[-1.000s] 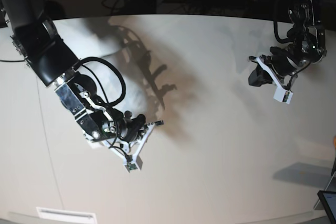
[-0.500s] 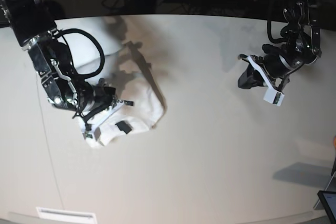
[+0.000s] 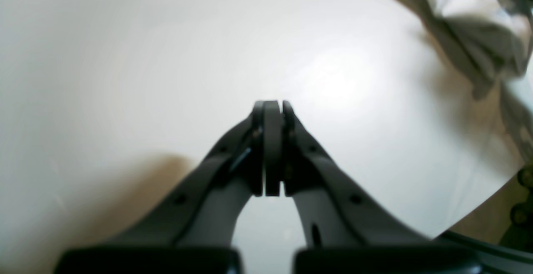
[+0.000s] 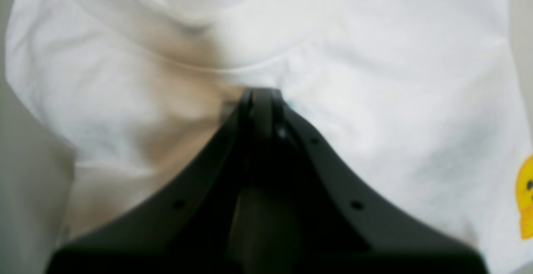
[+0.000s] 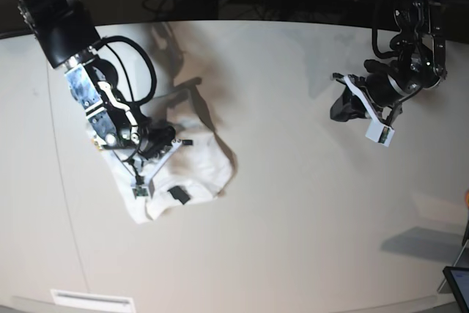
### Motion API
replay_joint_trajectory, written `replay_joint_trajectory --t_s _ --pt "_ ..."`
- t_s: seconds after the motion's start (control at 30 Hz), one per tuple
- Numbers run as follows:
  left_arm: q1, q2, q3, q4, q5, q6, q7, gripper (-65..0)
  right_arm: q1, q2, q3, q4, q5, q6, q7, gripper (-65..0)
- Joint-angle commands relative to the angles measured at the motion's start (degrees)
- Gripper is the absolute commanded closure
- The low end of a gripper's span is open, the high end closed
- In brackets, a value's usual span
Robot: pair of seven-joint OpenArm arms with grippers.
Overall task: Fold the T-shirt properly
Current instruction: 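Drag the folded shirt with the right gripper and flatten it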
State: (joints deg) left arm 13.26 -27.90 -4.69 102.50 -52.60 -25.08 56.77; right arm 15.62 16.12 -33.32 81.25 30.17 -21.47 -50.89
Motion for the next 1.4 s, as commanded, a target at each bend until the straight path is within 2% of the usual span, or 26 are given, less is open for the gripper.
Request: replay_joint_trajectory --t_s 0.0,0.07,0.2,0.47,0.63,0.97,1.1,1.37 --pt "-0.5 -1.0 -0.5 0.8 -0.7 -0.3 -1.2 0.0 0.2 0.4 0.3 -2.3 -1.2 0.3 -1.4 0.0" --pt "-0.5 -1.0 -0.5 0.8 -0.7 -0.3 -1.2 0.0 1.0 -0.1 1.4 -5.4 -2.8 1.9 0.7 0.0" --pt "-0.5 -1.1 -0.8 0.8 -0.7 -0.3 -1.2 0.0 2.2 0.1 6.8 -10.0 -3.5 2.8 3.5 0.0" --pt "-1.0 -1.1 -0.5 0.7 -0.7 -0.3 -1.1 0.0 3.3 2.7 13.7 -12.0 -3.4 2.8 3.3 0.0" --pt "-1.0 -1.0 -0.5 0.7 -0.7 -0.3 -1.1 0.0 2.5 3.9 14.0 -11.7 -3.3 2.8 3.4 0.0" --pt "-2.1 -0.5 -0.4 1.0 -0.7 -0.3 -1.3 0.0 0.6 2.7 14.1 -4.4 -3.3 2.4 0.1 0.0" --pt "-5.0 -0.4 3.3 1.7 -0.7 -0.3 -1.5 0.0 0.9 2.7 15.4 -1.4 -3.3 2.3 -2.8 -0.1" --pt "-11.3 5.2 8.1 5.2 -0.7 -0.2 -1.4 0.0 -0.5 2.7 17.7 2.8 -3.3 2.3 -3.9 -0.1"
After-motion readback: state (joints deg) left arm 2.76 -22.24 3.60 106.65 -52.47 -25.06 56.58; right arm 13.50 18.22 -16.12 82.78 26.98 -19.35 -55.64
